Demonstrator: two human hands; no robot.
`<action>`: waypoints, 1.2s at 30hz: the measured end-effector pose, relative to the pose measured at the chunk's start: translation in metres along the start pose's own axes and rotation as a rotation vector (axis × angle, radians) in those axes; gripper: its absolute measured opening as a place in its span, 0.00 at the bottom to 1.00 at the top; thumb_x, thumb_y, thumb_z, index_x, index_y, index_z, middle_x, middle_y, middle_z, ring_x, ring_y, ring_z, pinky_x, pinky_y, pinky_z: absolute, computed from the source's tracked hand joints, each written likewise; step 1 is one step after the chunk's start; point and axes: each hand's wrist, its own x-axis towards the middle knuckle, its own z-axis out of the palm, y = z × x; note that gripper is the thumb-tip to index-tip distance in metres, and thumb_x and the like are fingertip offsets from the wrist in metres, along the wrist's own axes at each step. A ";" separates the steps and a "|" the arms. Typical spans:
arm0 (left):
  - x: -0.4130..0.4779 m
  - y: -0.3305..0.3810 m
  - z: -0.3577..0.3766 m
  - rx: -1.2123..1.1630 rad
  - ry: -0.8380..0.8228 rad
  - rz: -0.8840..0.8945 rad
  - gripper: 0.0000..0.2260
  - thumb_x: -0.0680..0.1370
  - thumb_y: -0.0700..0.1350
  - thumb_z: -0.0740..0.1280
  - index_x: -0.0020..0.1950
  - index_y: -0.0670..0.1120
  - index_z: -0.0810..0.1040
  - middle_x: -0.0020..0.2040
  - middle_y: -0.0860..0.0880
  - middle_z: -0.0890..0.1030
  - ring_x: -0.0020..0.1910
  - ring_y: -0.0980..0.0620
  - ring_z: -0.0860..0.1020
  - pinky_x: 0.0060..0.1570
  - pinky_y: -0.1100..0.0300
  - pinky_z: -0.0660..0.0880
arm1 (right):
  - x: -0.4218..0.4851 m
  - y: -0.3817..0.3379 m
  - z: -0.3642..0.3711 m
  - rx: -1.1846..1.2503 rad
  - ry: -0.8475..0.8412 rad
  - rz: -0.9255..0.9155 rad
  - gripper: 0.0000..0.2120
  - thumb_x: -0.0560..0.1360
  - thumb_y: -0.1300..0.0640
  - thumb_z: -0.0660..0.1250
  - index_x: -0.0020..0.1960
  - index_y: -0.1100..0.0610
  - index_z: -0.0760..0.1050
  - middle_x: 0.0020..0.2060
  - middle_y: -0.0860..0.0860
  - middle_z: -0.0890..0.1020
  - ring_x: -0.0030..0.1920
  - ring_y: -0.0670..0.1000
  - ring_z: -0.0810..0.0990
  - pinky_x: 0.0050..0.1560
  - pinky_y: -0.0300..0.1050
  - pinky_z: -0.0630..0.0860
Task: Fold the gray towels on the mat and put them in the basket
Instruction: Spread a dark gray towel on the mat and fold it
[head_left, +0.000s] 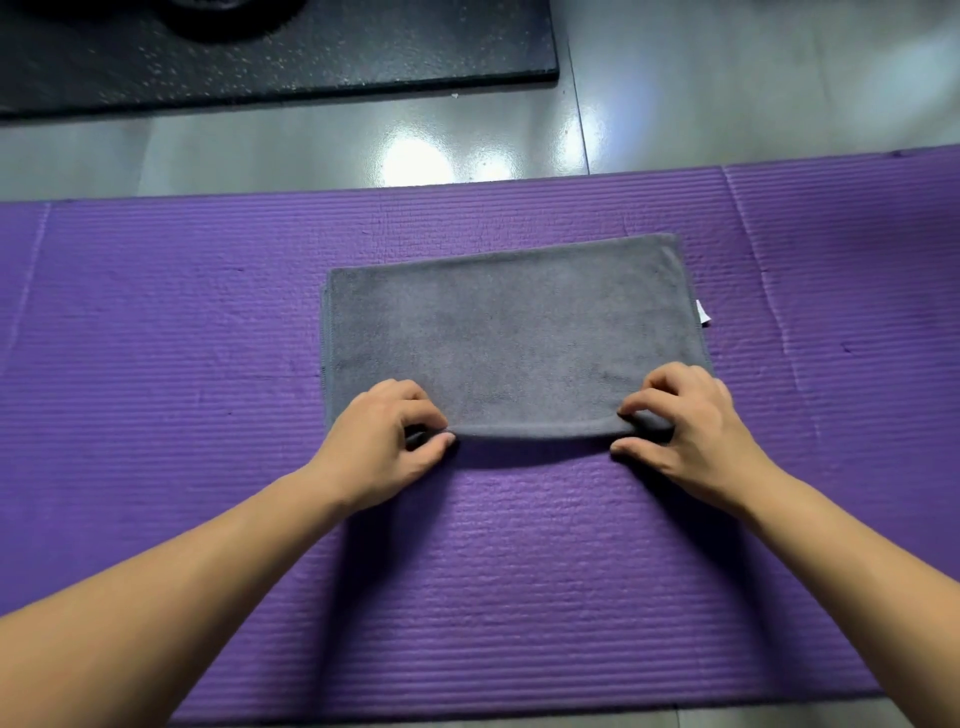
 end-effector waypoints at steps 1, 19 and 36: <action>0.000 0.001 -0.001 0.004 0.000 0.012 0.14 0.76 0.60 0.65 0.43 0.52 0.83 0.43 0.55 0.79 0.44 0.52 0.76 0.47 0.53 0.76 | 0.000 -0.001 0.000 -0.007 0.011 -0.001 0.21 0.69 0.34 0.67 0.48 0.50 0.83 0.47 0.48 0.75 0.46 0.53 0.74 0.47 0.51 0.68; 0.065 -0.009 -0.087 0.084 -0.279 -0.155 0.06 0.76 0.47 0.72 0.41 0.48 0.78 0.36 0.54 0.81 0.36 0.53 0.78 0.40 0.56 0.74 | 0.083 -0.017 -0.069 -0.033 -0.050 -0.091 0.05 0.75 0.56 0.74 0.45 0.57 0.81 0.39 0.51 0.81 0.42 0.55 0.81 0.45 0.45 0.71; 0.147 -0.038 -0.073 0.418 -0.048 -0.406 0.12 0.84 0.55 0.60 0.54 0.46 0.70 0.56 0.39 0.82 0.56 0.37 0.78 0.55 0.47 0.66 | 0.199 -0.004 -0.038 -0.206 -0.105 0.293 0.10 0.82 0.48 0.62 0.56 0.50 0.79 0.57 0.56 0.80 0.63 0.62 0.74 0.63 0.60 0.65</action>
